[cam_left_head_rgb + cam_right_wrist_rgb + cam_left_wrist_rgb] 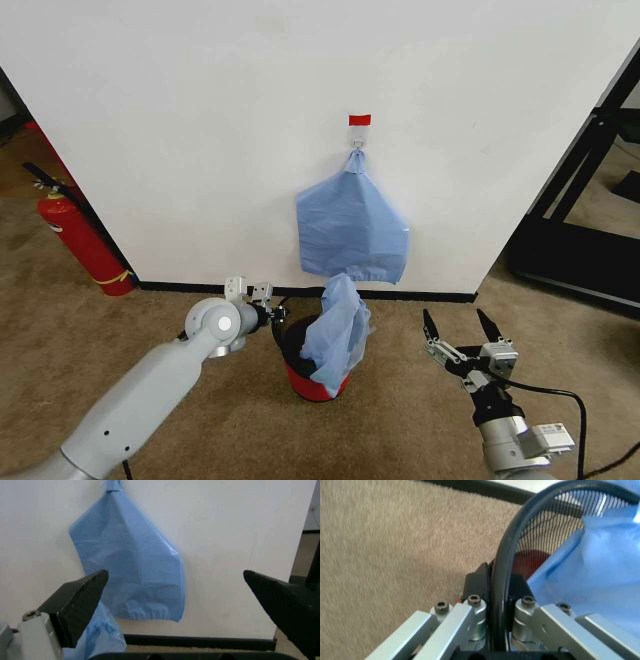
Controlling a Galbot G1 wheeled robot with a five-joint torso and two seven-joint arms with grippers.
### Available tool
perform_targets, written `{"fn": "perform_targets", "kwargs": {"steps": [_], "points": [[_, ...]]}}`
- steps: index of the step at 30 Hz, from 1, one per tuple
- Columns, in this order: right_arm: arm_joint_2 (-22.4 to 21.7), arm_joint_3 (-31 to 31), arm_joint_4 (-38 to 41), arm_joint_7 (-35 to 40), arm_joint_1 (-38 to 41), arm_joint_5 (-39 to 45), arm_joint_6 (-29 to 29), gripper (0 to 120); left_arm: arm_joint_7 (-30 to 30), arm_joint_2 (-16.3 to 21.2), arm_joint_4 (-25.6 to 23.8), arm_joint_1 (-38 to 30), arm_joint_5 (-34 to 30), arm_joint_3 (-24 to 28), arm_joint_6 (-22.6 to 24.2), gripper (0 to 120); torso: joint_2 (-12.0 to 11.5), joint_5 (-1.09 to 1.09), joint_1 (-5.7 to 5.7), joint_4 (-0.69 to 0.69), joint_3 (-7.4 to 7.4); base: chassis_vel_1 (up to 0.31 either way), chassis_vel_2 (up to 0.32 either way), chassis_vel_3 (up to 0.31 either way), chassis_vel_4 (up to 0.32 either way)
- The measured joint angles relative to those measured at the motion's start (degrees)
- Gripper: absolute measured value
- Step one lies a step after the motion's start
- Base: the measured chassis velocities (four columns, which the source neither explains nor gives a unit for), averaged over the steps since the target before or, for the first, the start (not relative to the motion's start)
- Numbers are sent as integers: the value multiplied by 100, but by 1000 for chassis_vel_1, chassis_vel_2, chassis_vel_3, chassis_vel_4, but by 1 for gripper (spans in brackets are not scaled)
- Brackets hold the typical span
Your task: Pick up the garbage bag from the wall and place it over the trash bin.
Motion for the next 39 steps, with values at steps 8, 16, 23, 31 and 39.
{"fn": "perform_targets", "kwargs": {"steps": [8, 16, 23, 31, 39], "points": [[-26, -44, -20, 36, -41, -62, -4, 100, 70, -241, -291, 538, 177, -157, -380, 2, 0, 1, 0, 0, 0, 0, 0, 0, 0], [-37, -84, -81, 39, -30, -98, -2, 100, 529, -402, -158, 776, 999, -35, -840, 2, 0, 0, 0, -1, 0, 0, 0, 0, 0], [-28, -142, -139, 42, 2, -112, 2, 100, 768, -224, -201, 800, 1661, 122, -941, 2, 0, 1, 0, 0, 0, 0, 0, 0, 0], [-36, -184, -208, 86, 101, -109, 3, 100, 928, -212, -83, 803, 2031, 229, -968, 19, 0, 1, 0, 1, 0, 0, 0, 0, 0], [-33, -211, -210, 90, 123, -88, 0, 100, 836, -32, -415, 785, 2161, 178, -919, 48, 0, 0, 0, 0, 1, 0, 0, 0, 0]]}}
